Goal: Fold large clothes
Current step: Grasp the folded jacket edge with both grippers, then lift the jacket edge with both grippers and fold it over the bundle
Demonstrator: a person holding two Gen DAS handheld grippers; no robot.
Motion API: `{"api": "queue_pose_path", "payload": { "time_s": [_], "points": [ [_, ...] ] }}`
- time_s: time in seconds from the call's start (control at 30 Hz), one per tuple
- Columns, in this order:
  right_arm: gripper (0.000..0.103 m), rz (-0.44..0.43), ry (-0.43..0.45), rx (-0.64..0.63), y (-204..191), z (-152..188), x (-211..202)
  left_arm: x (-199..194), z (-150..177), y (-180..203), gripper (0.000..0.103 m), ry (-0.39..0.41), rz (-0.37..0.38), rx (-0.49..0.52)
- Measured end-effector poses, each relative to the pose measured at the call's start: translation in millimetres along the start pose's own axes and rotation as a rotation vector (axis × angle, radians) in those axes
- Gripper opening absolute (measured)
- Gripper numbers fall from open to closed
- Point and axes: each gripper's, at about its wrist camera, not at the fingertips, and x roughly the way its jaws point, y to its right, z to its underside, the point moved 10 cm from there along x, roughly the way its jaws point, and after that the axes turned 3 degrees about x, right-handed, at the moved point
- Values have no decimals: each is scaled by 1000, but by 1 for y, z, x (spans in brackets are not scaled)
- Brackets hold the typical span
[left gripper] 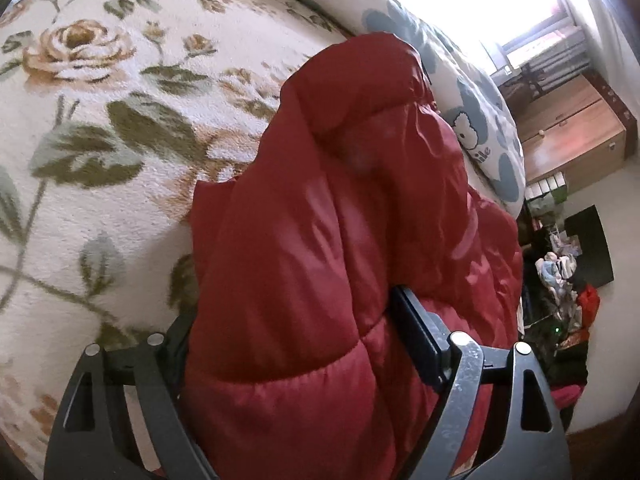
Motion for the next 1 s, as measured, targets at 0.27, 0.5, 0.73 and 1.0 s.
{"api": "queue_pose_path", "payload": {
  "time_s": [0.27, 0.5, 0.73, 1.0],
  "points": [
    [88, -20, -8, -22, -4, 3, 2, -2, 2, 5, 75, 6, -6, 34],
    [61, -17, 20, -61, -15, 5, -2, -13, 4, 12, 51, 27, -25, 86],
    [42, -18, 32, -77, -27, 12, -20, -37, 10, 25, 37, 35, -7, 95],
    [38, -12, 8, -124, -44, 51, -56, -86, 46, 42, 32, 38, 36, 143]
  ]
}}
